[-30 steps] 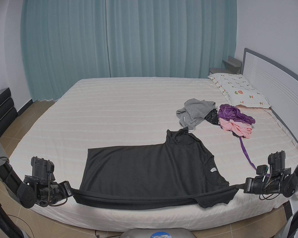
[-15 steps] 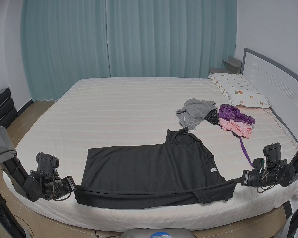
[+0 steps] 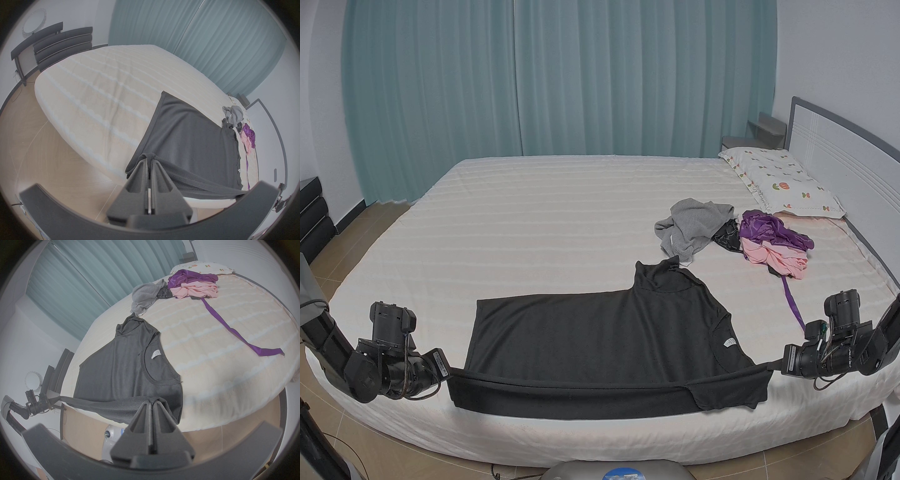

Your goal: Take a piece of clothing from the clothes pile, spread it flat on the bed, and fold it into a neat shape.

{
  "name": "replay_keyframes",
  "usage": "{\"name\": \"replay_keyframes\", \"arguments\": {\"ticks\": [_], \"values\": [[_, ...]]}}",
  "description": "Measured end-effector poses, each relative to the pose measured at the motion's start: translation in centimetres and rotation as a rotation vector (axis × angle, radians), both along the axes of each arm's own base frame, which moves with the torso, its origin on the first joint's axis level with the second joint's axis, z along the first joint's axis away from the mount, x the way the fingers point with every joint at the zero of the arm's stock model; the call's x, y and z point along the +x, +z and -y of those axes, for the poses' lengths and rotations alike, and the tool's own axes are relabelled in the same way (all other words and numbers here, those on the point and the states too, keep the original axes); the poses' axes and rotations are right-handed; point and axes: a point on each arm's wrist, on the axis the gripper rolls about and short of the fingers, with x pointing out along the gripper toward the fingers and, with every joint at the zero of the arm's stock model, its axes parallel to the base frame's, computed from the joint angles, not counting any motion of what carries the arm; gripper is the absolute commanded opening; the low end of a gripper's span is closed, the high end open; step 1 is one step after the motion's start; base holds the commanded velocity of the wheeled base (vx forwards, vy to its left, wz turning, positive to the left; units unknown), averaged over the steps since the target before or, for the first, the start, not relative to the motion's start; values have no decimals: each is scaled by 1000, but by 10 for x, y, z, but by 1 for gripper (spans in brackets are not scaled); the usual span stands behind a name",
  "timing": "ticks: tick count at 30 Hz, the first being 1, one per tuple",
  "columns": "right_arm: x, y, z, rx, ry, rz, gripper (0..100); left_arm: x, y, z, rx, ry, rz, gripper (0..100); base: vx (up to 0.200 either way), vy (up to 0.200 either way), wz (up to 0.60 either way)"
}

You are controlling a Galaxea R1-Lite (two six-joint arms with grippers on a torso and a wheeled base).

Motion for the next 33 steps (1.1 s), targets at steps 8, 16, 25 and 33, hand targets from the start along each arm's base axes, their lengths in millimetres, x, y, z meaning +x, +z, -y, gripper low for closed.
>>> {"name": "replay_keyframes", "arguments": {"ticks": [8,16,25,33], "values": [[0,3,0,0,1,12,0,-2,-1,0,-2,-3,-21,0,0,0,0],[15,1,0,10,-12,18,0,7,-9,0,-7,0,-38,0,0,0,0],[38,-10,-1,24,-28,6,0,29,-23,1,-33,35,-55,0,0,0,0],[49,-20,-5,24,-17,-11,0,40,-27,-1,-39,56,-54,0,0,0,0]]}}
